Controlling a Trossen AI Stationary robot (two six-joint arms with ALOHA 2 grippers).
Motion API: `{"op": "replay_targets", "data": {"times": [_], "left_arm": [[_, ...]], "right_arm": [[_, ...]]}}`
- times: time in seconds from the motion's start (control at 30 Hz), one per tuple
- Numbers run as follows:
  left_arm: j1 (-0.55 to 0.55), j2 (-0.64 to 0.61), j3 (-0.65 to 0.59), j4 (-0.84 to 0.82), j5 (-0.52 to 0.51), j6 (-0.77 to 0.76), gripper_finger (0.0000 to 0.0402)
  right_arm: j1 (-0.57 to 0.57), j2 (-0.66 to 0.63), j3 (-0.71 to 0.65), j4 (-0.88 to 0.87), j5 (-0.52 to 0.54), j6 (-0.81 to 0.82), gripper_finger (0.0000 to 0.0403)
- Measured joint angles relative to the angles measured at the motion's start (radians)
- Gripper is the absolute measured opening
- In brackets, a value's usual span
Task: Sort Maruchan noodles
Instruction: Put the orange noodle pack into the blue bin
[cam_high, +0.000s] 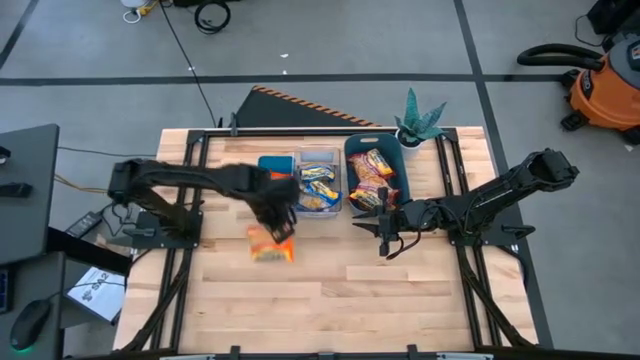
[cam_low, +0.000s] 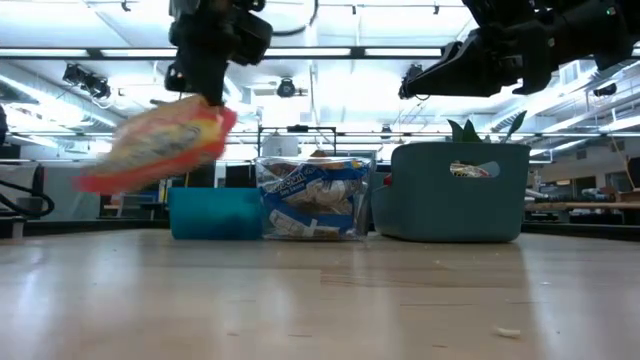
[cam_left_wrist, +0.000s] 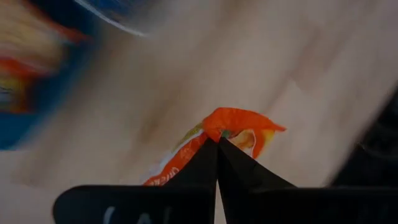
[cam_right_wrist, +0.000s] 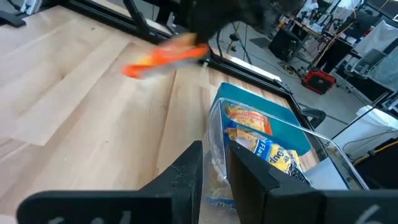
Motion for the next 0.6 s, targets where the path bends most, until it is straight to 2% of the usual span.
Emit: {"op": "replay_targets", "data": {"times": [0.13, 0.27, 0.43, 0.6], "left_arm": [[0.095, -0.066, 0.0, -0.019, -0.132, 0.045, 0.0011], [0.22, -0.074, 0.0, -0.017, -0.189, 0.142, 0.0011], [0.381, -0.043, -0.001, 0.056, -0.205, 0.274, 0.0011], [0.506, 0.009, -0.001, 0.127, -0.107, 0.41, 0.0011]], "right_arm": [[0.0, 0.0, 0.0, 0.011, -0.003, -0.001, 0.0079], [0.0, 0.0, 0.0, 0.016, -0.004, -0.004, 0.0079], [0.0, 0.0, 0.0, 0.013, -0.004, -0.005, 0.0079], [0.0, 0.0, 0.0, 0.009, -0.003, -0.01, 0.0079]]}}
